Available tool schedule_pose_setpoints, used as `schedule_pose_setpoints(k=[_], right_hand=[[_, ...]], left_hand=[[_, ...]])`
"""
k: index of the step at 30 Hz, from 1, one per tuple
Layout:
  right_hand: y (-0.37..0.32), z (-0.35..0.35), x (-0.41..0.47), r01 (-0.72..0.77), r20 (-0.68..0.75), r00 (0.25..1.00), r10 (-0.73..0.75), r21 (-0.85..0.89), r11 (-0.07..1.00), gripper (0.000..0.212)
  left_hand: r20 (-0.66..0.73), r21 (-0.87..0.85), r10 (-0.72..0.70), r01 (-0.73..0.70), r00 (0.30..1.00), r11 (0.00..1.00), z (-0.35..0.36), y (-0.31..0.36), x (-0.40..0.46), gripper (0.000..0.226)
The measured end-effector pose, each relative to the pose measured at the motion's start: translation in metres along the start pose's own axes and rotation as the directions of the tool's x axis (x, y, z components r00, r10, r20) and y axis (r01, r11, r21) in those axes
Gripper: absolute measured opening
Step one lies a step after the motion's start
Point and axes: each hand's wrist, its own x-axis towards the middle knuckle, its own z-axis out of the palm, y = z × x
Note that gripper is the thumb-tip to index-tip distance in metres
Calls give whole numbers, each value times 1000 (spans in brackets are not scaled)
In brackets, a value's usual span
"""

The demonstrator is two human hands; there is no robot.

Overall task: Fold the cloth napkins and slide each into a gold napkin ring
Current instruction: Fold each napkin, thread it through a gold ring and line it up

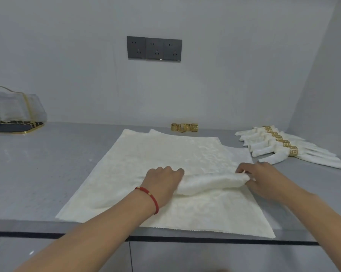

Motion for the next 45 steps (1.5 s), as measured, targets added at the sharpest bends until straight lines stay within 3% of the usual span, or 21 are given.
schedule_pose_setpoints(k=[3,7,10,14,15,18,19,21,25,28,34,40,43,45], right_hand=[[-26,-10,-31,4,15,1000,-6,117,993,23],[-69,-15,-46,74,30,996,-85,257,964,15],[-100,-17,-53,128,4,990,-138,342,931,36],[-124,-18,-49,105,74,985,-157,466,879,45],[-125,-17,-43,83,71,988,-135,494,865,48],[-114,-7,-10,24,23,999,-39,461,887,47],[-109,-2,2,22,5,1000,-27,429,903,40],[-100,9,29,-3,-9,1000,8,422,907,22],[-90,29,79,-186,45,982,185,439,879,29],[-82,45,119,-373,24,914,406,448,813,30],[-66,74,177,-444,-114,874,472,205,872,31],[-63,84,194,-378,-163,916,368,-35,925,27],[-76,85,184,-155,-161,978,135,-119,981,45],[-84,86,174,33,-6,999,-33,-88,996,54]], left_hand=[[36,-15,-51,51,998,999,-9,-10,-13,33],[245,-177,-152,199,957,964,-22,-44,-36,36],[356,-271,-82,186,931,944,-29,-76,-47,22],[396,-412,36,143,917,900,-37,-113,-56,18],[363,-510,40,163,931,845,-37,-118,-56,19],[215,-843,3,184,977,505,-29,-121,-43,17],[173,-865,-33,167,984,472,-24,-121,-35,13],[142,-836,-83,164,986,524,-11,-121,-9,25],[144,-720,-171,222,975,657,9,-121,55,37],[132,-581,-204,243,970,777,23,-123,102,34],[63,-467,-361,347,930,813,48,-119,164,14],[-42,-413,-377,328,925,850,80,-125,188,9],[-92,-437,-395,319,914,841,91,-126,193,11],[-75,-428,-380,314,922,848,95,-127,196,20]])
